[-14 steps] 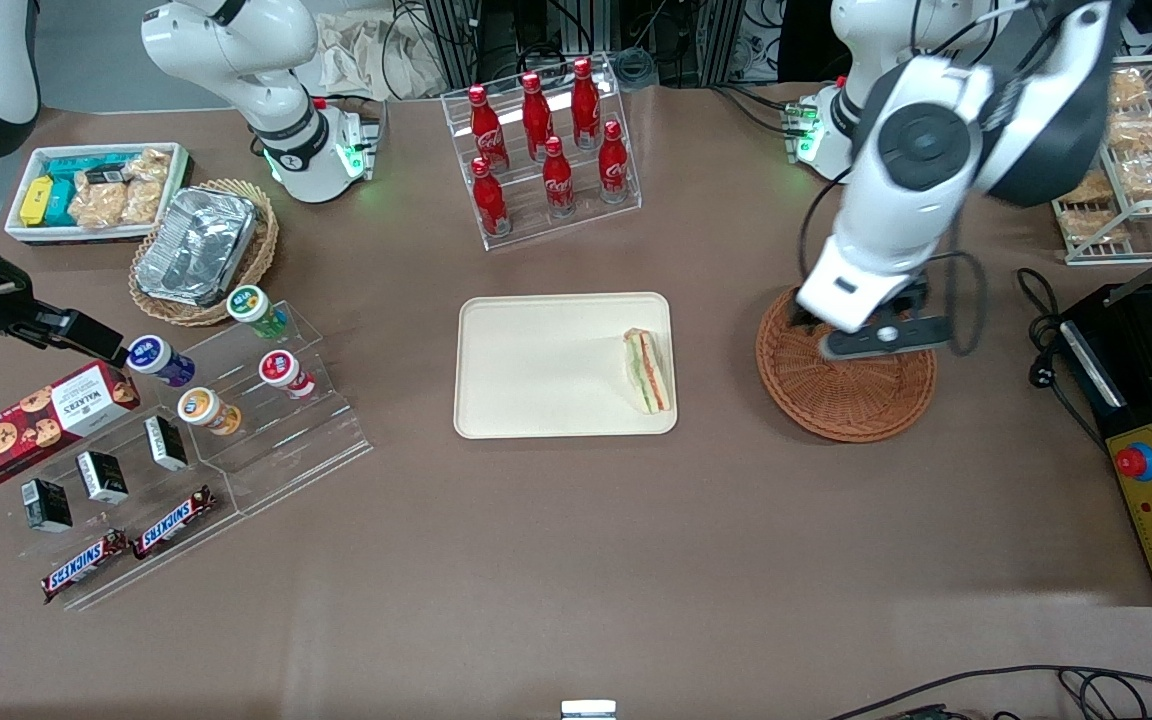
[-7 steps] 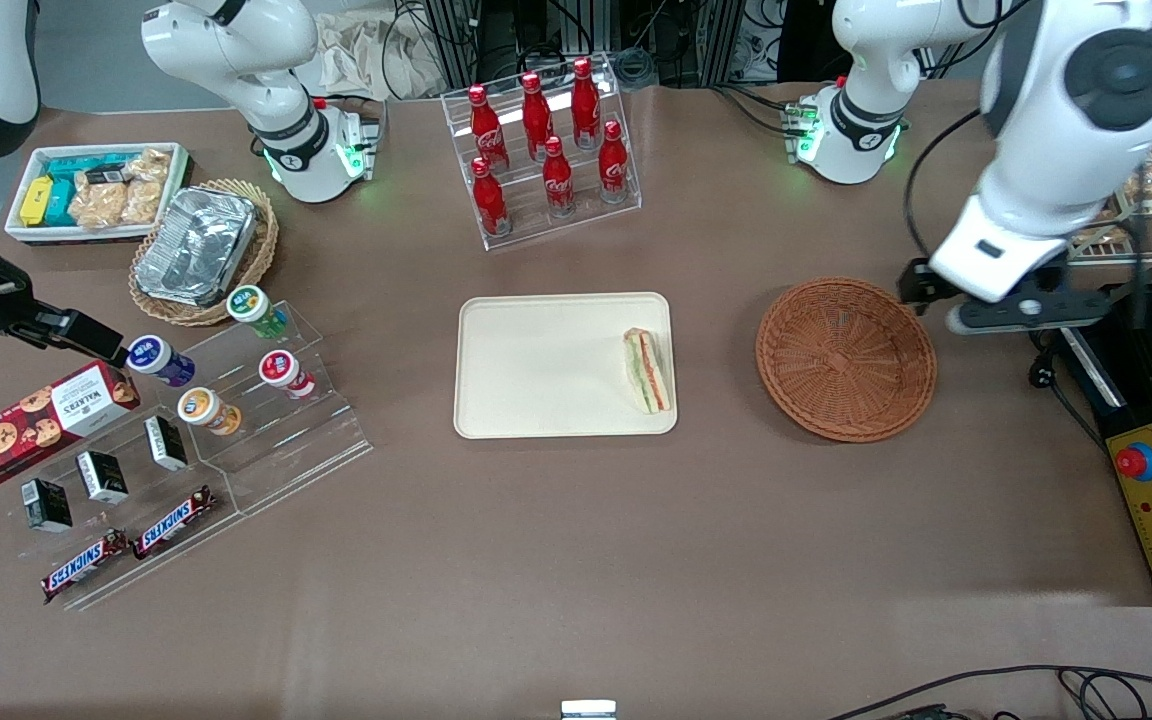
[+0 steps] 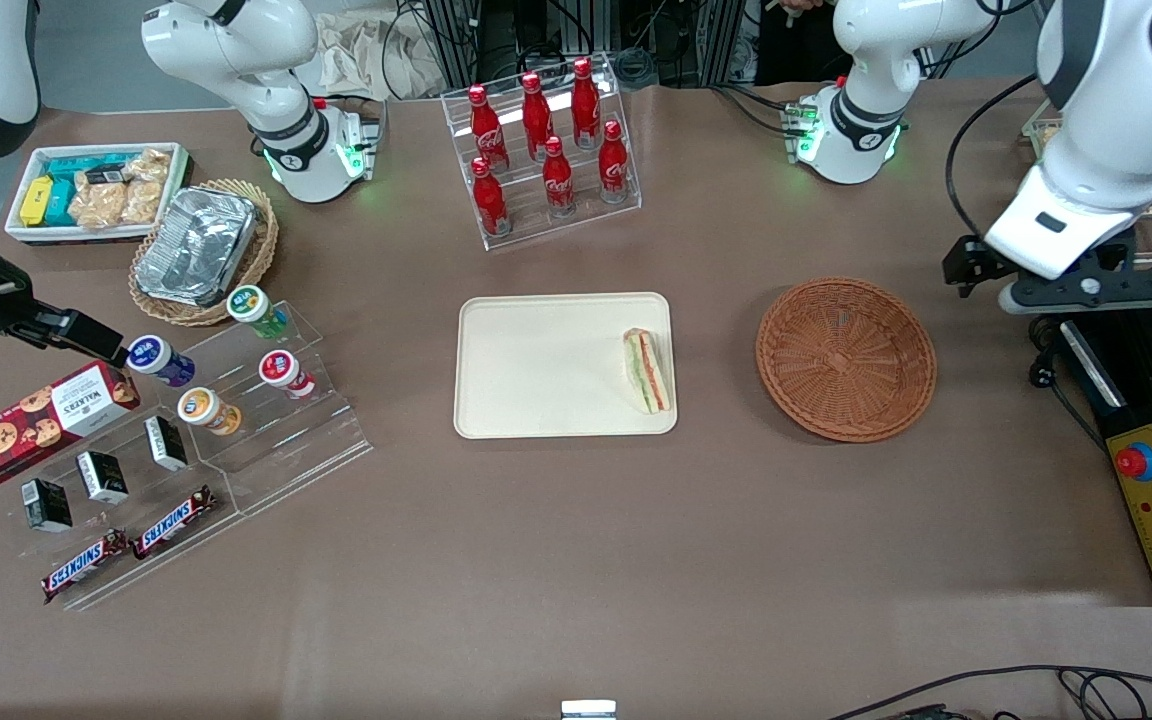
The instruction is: Place sandwich from basket to tray
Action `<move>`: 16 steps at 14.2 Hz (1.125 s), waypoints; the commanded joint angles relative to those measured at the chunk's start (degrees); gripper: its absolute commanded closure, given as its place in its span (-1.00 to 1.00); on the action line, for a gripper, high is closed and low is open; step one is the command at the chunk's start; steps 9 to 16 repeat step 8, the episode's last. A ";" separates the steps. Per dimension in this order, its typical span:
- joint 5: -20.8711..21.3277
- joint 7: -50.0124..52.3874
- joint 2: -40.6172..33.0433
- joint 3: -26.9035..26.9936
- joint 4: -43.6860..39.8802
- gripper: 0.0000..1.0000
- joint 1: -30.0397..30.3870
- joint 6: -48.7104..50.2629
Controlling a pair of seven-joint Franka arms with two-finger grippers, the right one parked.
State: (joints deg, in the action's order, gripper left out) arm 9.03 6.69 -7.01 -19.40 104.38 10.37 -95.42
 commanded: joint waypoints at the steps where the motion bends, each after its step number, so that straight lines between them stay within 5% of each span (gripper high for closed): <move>1: -0.67 -1.33 -0.02 1.63 -1.29 -0.99 0.09 2.08; 8: -5.51 -1.77 -1.16 21.67 -1.99 -0.99 -16.86 3.75; 16: -5.51 -1.77 -1.16 21.67 -1.99 -0.99 -16.86 3.75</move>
